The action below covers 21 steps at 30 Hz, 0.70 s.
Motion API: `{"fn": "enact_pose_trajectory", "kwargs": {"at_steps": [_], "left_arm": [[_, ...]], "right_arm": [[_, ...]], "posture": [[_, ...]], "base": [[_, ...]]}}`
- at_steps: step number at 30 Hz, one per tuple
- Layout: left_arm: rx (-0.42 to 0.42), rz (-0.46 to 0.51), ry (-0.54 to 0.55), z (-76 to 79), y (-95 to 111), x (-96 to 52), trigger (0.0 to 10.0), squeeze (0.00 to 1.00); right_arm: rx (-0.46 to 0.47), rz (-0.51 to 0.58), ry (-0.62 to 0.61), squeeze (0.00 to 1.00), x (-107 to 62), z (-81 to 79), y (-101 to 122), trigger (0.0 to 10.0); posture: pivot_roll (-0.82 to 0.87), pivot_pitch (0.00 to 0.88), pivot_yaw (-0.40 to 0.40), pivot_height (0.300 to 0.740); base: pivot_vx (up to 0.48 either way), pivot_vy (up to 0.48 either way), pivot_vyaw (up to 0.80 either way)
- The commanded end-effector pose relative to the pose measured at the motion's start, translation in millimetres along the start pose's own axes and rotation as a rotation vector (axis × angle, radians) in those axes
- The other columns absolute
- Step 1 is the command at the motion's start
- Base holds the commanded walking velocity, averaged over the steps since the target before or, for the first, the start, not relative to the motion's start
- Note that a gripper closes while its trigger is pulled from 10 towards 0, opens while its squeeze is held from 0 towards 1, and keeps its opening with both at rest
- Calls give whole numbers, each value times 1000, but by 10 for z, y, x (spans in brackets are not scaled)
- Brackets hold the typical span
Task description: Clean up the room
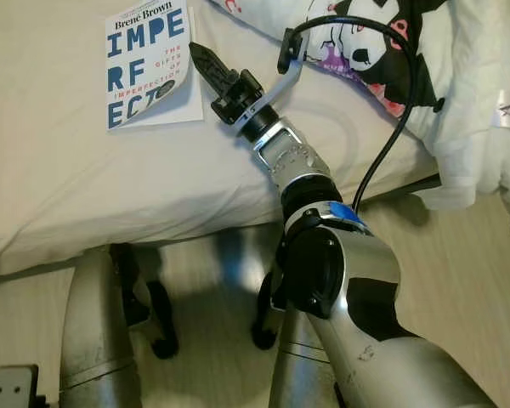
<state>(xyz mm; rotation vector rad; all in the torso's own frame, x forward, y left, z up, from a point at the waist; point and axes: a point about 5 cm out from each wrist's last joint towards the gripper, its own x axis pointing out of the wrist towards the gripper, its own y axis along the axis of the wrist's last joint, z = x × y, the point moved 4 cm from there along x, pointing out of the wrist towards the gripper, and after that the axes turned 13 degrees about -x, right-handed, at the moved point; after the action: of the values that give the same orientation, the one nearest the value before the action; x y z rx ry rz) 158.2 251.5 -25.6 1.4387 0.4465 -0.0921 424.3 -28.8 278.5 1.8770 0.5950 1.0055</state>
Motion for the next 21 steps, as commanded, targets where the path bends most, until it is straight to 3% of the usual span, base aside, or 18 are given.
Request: {"fn": "enact_pose_trajectory", "kwargs": {"at_steps": [1, 2, 3, 5, 6, 7, 8, 10, 11, 13, 15, 20, 21], "left_arm": [[-15, -60, 7, 7, -154, -65, 10000, 0], [-15, -60, 7, 7, -154, -65, 10000, 0], [-18, -62, 7, 21, -171, -70, 10000, 0], [-20, -65, 7, 32, -188, -89, 10000, 0], [-22, -75, 8, 38, -225, -116, 10000, 0], [-24, -87, 9, 43, -267, -154, 10000, 0], [-24, -87, 9, 43, -267, -154, 10000, 0], [-27, -101, 13, 42, -316, -205, 10000, 0], [-27, -101, 13, 42, -316, -205, 10000, 0], [-29, -102, 14, 48, -333, -219, 10000, 0], [-32, -99, 10, 71, -330, -206, 10000, 0], [-38, -92, 4, 106, -320, -181, 10000, 0], [-41, -89, 1, 126, -317, -184, 10000, 0]], "right_arm": [[-50, -184, -84, 0, -100, 67, -420, 10000], [-50, -184, -84, 0, -100, 67, -420, 10000], [-76, -206, -140, 537, -160, 140, -476, 10000], [-87, -210, -173, 537, -202, 188, -496, 10000], [-69, -168, -189, 1000, -223, 222, -441, 10000], [-52, -103, -209, 1000, -217, 259, -311, 10000], [-52, -103, -209, 1000, -217, 259, -311, 10000], [-47, 20, -200, 1000, -171, 269, -28, 10000], [-47, 20, -200, 1000, -171, 269, -28, 10000], [-62, 156, -184, 1000, -98, 250, 374, 10000], [-92, 203, -200, 1000, -45, 238, 599, 10000], [-74, 213, -199, 1000, 1, 208, 628, 10000], [-26, 213, -223, 1000, -3, 235, 597, 10000]], "posture": [[94, 538, 52, 483], [94, 538, 52, 483], [95, 545, 51, 483], [97, 549, 50, 483], [97, 549, 50, 483], [99, 550, 47, 483], [99, 550, 47, 483], [102, 558, 49, 483], [102, 558, 49, 483], [101, 565, 48, 483], [98, 569, 47, 483], [94, 574, 44, 483], [91, 581, 40, 483]], "base": [[0, 0, 0], [0, 0, 0], [0, 0, 0], [0, 0, 0], [0, 0, 0], [0, 0, 0], [0, 0, 0], [0, 0, 0], [0, 0, 0], [0, 0, 0], [0, 0, 0], [0, 0, 0], [0, 0, 0]]}}
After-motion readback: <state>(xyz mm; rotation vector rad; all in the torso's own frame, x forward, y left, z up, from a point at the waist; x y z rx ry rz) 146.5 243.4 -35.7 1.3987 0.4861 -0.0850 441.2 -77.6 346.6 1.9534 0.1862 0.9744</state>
